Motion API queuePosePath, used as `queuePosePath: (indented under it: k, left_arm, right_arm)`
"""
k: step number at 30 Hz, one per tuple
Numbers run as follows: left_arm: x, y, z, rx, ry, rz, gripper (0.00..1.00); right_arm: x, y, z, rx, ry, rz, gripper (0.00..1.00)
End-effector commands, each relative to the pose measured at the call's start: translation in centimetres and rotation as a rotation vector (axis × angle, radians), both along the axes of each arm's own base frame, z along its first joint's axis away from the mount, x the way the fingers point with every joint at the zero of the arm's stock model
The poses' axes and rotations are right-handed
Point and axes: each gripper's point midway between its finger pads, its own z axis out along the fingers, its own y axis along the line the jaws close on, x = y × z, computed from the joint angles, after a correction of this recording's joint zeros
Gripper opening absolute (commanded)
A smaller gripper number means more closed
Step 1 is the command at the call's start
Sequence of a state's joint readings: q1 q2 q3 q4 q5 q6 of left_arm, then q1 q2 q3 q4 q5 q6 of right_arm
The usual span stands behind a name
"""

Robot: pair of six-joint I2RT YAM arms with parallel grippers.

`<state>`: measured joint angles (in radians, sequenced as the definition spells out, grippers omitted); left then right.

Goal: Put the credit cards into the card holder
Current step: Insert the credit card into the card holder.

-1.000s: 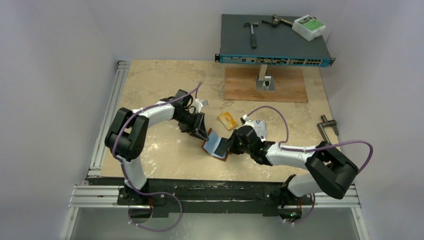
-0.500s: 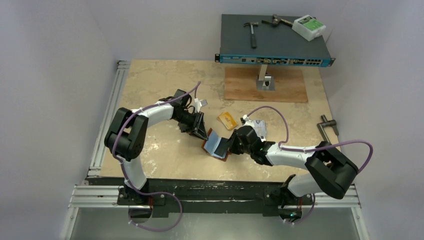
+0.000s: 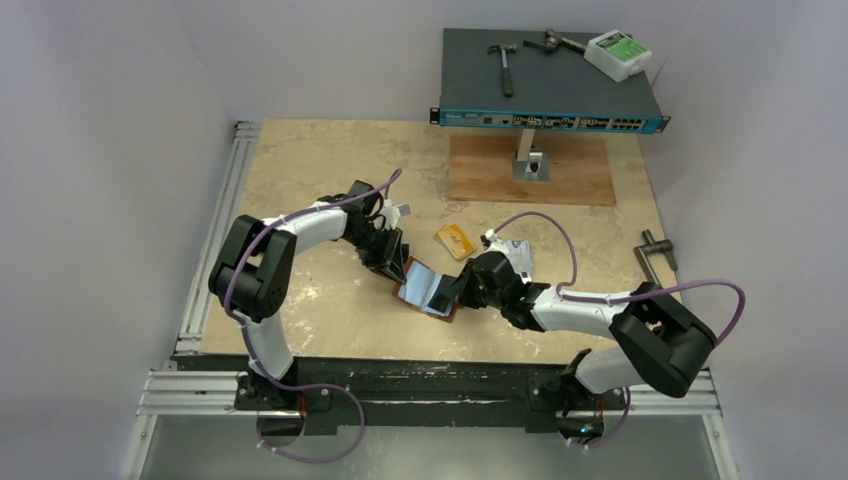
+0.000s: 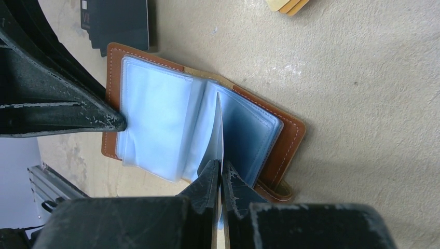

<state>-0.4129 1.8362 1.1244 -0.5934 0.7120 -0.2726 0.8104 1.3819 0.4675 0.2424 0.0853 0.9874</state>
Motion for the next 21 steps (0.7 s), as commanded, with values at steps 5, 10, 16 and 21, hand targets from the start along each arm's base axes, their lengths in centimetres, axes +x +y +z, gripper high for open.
queuePosePath:
  k: [5,10,16,21]
  left_arm:
    - [0.6,-0.4,-0.4,0.041,-0.038,-0.025,0.12]
    - [-0.1,-1.9,-0.6,0.023,-0.013,-0.060,0.12]
    - [-0.4,-2.7,-0.5,0.003,-0.001,-0.075,0.11]
    - [-0.7,-2.9,-0.6,-0.004,0.009,-0.082,0.04]
  right_arm:
    - [-0.1,-0.3,-0.6,-0.032,0.011,0.011,0.00]
    - [0.0,0.1,-0.7,-0.025,0.011,0.021,0.00]
    - [-0.2,0.2,-1.3,-0.025,0.021,0.031,0.00]
    - [-0.4,-0.1,-1.6,-0.034,0.027,0.029,0.00]
